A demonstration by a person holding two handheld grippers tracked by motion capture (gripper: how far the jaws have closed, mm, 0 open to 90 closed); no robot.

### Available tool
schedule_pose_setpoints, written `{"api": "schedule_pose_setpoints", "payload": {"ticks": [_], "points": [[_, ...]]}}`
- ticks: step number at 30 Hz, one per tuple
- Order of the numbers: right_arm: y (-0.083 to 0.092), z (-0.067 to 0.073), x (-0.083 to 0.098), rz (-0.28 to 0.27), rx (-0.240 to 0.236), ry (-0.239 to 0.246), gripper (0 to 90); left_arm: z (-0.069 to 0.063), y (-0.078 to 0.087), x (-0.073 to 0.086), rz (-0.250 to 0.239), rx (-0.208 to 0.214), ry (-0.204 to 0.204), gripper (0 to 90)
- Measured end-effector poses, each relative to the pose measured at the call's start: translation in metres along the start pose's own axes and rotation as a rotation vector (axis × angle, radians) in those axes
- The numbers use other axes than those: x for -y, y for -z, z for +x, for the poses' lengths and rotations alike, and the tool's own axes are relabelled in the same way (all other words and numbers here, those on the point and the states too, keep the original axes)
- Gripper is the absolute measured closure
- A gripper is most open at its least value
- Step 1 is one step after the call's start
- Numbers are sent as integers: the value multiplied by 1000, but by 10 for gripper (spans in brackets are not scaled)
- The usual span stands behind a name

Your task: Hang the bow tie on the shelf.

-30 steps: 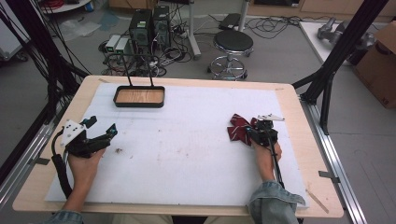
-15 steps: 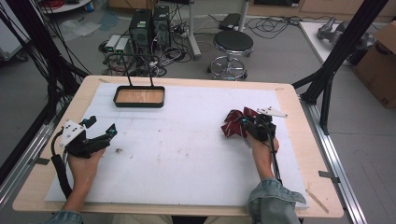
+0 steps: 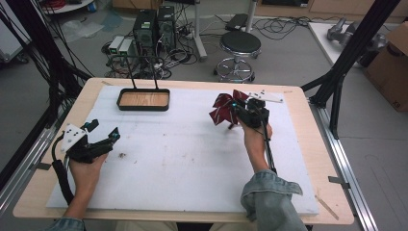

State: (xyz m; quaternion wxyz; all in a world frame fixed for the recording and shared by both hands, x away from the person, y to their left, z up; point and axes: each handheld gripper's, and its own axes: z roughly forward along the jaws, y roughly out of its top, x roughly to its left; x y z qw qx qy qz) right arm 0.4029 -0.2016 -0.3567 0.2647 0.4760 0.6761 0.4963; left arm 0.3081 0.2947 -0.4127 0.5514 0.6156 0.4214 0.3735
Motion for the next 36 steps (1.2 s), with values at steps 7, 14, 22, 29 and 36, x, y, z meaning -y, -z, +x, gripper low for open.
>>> {"api": "schedule_pose_setpoints", "payload": {"ticks": [7,14,22,29,36], "points": [[-18,25,-25,-36,-36,22,741,2,1,-1,-8,-2,3,189],[-38,50,-45,-62,-72,43,741,3,3,-1,-13,-2,8,189],[-59,79,-62,-84,-117,69,741,3,5,-1,-13,-5,6,189],[-78,105,-73,-95,-154,88,741,3,4,0,-18,-1,0,189],[-94,126,-82,-108,-190,102,741,3,4,0,-23,1,0,189]]}}
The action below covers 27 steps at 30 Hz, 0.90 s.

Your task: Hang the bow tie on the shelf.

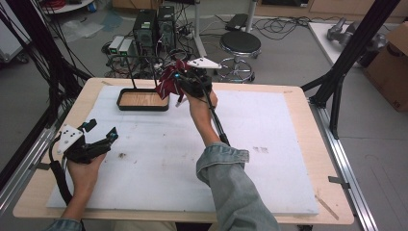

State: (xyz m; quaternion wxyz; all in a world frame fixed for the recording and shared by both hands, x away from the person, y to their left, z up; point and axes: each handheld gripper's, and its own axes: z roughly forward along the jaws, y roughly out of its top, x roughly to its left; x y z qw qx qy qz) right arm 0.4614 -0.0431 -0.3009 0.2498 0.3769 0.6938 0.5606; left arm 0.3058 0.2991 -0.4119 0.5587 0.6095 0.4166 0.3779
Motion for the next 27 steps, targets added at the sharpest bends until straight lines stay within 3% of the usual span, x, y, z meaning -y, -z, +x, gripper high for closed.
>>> {"api": "schedule_pose_setpoints", "payload": {"ticks": [12,27], "points": [[-32,19,-20,-58,-58,-7,742,0,1,0,-2,6,4,189],[-61,26,-42,-83,-68,-5,741,0,1,0,-2,12,11,190]]}}
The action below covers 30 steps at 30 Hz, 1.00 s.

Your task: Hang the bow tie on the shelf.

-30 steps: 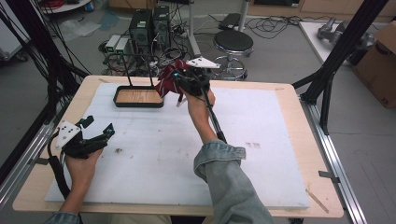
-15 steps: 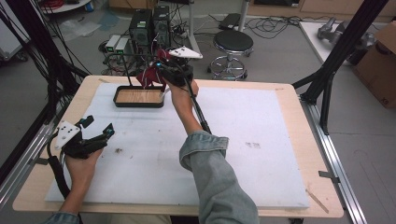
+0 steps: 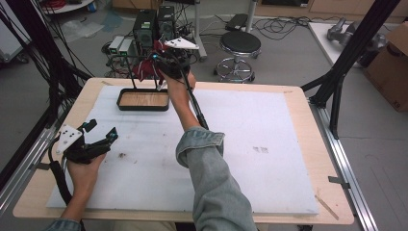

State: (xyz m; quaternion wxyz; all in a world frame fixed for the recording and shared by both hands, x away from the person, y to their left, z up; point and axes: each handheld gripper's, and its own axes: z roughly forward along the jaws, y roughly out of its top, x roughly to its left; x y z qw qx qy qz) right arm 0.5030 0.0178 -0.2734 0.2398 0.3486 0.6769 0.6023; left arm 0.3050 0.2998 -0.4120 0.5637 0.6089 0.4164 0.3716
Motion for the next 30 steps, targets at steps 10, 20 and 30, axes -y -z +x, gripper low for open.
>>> {"api": "schedule_pose_setpoints", "payload": {"ticks": [10,20,30], "points": [[-15,-9,5,4,-4,-43,741,0,0,1,3,1,-1,190],[-33,-15,9,0,-4,-78,741,-1,-2,2,10,6,-4,190],[-44,-19,9,-1,4,-80,741,-2,0,3,15,9,-9,190]]}}
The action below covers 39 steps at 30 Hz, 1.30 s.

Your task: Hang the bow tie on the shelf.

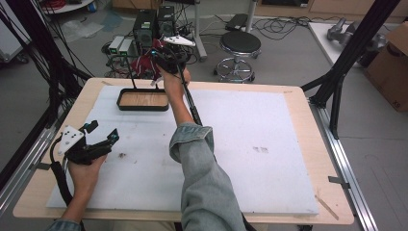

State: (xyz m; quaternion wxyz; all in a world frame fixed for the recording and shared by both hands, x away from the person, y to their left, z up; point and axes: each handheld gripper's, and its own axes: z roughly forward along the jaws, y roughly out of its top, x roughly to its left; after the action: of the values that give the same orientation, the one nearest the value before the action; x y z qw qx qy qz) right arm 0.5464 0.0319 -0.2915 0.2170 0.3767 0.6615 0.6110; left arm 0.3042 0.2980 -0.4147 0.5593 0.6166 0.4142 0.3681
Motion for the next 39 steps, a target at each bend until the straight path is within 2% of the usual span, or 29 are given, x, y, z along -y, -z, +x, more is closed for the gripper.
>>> {"api": "schedule_pose_setpoints", "payload": {"ticks": [7,11,16,22,32,39], "points": [[-4,-13,4,14,34,-33,740,2,2,1,-3,-7,4,190],[2,-24,5,19,57,-49,740,1,2,1,-2,-4,-1,190],[12,-36,12,36,60,-65,737,0,0,1,-3,-1,-2,190],[20,-52,26,47,49,-139,737,-2,-2,2,5,9,-7,190],[11,-57,40,88,28,-192,721,-2,-3,2,9,11,-13,191],[8,-57,44,96,18,-204,692,-2,-3,2,9,13,-12,191]]}}
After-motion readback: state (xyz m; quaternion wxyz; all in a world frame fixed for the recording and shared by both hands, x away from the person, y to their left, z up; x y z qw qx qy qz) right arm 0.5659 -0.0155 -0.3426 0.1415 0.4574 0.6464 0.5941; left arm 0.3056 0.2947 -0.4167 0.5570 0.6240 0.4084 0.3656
